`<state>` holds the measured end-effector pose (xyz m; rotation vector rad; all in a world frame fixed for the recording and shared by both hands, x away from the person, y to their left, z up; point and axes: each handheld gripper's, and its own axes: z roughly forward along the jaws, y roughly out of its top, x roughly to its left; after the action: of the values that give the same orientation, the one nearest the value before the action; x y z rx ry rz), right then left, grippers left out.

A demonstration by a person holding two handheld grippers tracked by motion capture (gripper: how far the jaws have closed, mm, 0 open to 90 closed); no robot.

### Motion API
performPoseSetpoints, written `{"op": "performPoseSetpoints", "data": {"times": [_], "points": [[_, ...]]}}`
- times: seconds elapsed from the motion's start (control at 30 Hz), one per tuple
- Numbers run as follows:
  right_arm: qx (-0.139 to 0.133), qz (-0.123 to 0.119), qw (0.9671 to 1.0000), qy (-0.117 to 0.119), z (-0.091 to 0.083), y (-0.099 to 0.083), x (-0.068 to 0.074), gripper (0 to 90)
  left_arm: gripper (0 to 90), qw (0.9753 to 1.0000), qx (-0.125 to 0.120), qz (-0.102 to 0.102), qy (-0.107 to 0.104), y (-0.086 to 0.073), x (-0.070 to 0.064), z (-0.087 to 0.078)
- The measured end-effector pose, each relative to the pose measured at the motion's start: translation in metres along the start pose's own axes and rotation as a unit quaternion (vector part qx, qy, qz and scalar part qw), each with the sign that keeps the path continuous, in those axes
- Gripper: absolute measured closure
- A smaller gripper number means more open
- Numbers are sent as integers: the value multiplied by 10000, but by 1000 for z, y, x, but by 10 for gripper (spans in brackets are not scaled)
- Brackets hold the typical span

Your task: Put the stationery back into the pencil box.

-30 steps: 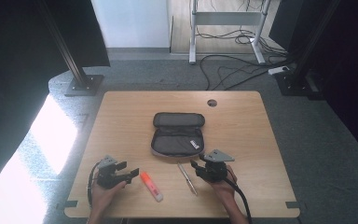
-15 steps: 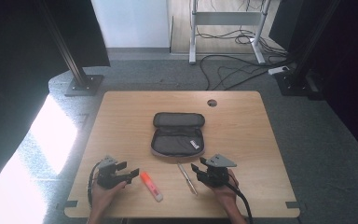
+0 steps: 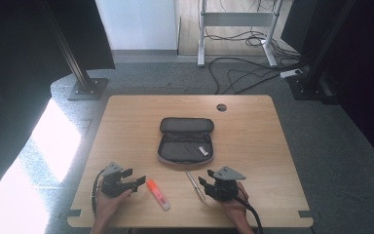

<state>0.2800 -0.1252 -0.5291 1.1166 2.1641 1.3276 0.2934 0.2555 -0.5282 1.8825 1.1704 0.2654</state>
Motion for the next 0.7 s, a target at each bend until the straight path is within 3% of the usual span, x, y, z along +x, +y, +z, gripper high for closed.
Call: {"op": "performPoseSetpoints", "data": {"times": [0.7], "points": [[299, -198, 9992, 196, 14, -6, 19, 522, 271, 10000, 26, 33, 19, 0, -1, 0]]}}
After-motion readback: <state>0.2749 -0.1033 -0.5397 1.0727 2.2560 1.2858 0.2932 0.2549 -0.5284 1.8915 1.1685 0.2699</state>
